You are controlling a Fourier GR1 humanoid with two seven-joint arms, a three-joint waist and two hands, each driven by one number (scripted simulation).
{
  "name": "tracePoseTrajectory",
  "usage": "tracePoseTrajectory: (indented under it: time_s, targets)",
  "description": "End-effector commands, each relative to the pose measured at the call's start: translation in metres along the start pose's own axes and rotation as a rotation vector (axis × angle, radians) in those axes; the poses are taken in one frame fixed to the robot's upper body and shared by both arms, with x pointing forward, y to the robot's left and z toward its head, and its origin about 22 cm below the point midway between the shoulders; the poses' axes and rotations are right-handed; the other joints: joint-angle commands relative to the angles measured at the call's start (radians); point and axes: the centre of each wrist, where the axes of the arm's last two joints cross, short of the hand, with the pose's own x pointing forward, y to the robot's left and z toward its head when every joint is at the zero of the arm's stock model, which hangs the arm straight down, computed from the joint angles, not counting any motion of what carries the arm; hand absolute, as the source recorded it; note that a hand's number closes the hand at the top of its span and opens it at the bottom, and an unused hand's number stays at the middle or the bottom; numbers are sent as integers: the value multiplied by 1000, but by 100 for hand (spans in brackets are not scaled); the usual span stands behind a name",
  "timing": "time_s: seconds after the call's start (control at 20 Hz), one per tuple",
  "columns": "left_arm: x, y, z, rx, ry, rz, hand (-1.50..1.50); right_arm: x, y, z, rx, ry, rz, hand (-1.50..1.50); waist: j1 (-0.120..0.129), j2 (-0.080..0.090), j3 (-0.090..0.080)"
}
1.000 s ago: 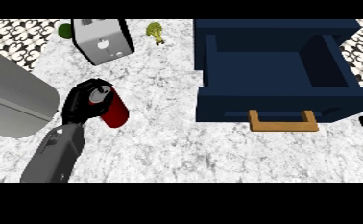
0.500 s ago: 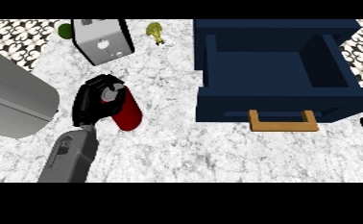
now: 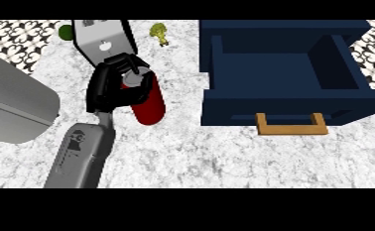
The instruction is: Pick up the can, place it into the drawer and close the drawer
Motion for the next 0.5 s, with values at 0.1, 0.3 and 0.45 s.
tracePoseTrajectory:
  time_s: [0.1,0.3,0.45]
  targets:
    - [40,-47,-18,-49,-31,-9,150,-15,-1,1,2,-24,-2,-150,-6,3,0]
    - [89,-77,-44,-52,-21,-10,150,1,1,1,-11,5,-6,-150,-10,2,0]
    - [86,-84,-50,-83,-51,-38,150,-7,-12,5,-22,-20,-5,-150,-11,3,0]
